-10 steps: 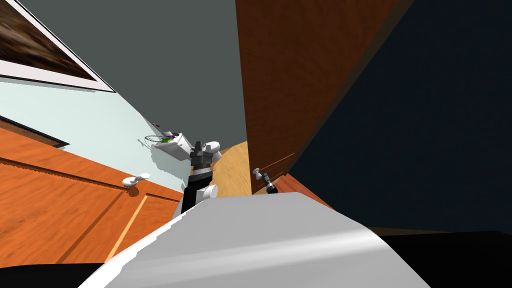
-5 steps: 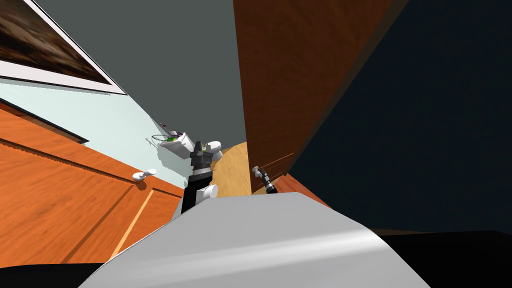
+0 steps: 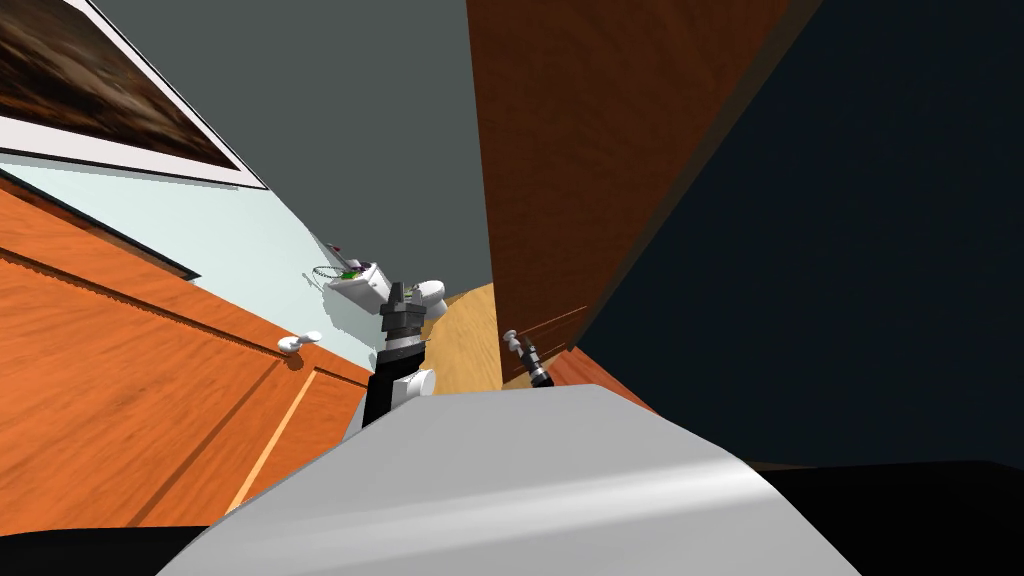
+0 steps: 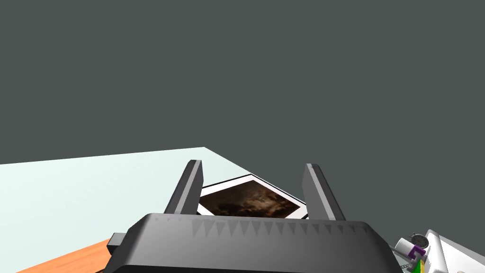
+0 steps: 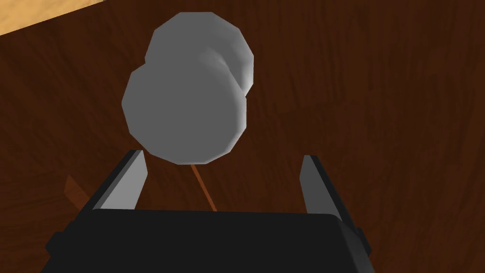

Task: Push the door open

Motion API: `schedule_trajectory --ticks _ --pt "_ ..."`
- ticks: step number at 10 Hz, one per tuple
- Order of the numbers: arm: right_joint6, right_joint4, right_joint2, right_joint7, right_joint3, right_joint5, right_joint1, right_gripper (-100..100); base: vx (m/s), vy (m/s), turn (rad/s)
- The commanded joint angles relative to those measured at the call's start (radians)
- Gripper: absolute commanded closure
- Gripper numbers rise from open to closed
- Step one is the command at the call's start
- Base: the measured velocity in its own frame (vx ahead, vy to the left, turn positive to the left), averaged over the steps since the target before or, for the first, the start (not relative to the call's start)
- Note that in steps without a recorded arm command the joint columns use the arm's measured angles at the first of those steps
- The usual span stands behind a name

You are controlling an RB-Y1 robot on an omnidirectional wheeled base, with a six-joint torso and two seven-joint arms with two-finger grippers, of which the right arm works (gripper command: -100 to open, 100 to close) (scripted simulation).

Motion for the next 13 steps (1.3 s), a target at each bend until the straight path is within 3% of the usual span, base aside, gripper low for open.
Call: schedule_trajectory --ticks 1,3,6,8,11,13 --pt "0.000 -0.002 -0.001 -0.036 0.007 -0.014 0.002 -100 -0.038 -0.026 0.022" --pt "-0.002 -0.008 -0.001 -0.099 0.031 -0.061 0.006 -100 -0.050 -0.029 0.060" --pt "-0.003 -0.010 -0.001 -0.158 0.044 -0.086 0.008 -100 -0.041 -0.025 0.026" --pt "-0.005 -0.016 -0.001 -0.224 0.069 -0.137 0.012 -100 -0.050 -0.028 0.062" --pt "-0.006 -0.019 -0.001 -0.281 0.082 -0.163 0.014 -100 -0.043 -0.024 0.030" --pt "-0.009 -0.025 0.000 -0.347 0.108 -0.214 0.019 -100 -0.049 -0.037 0.052"
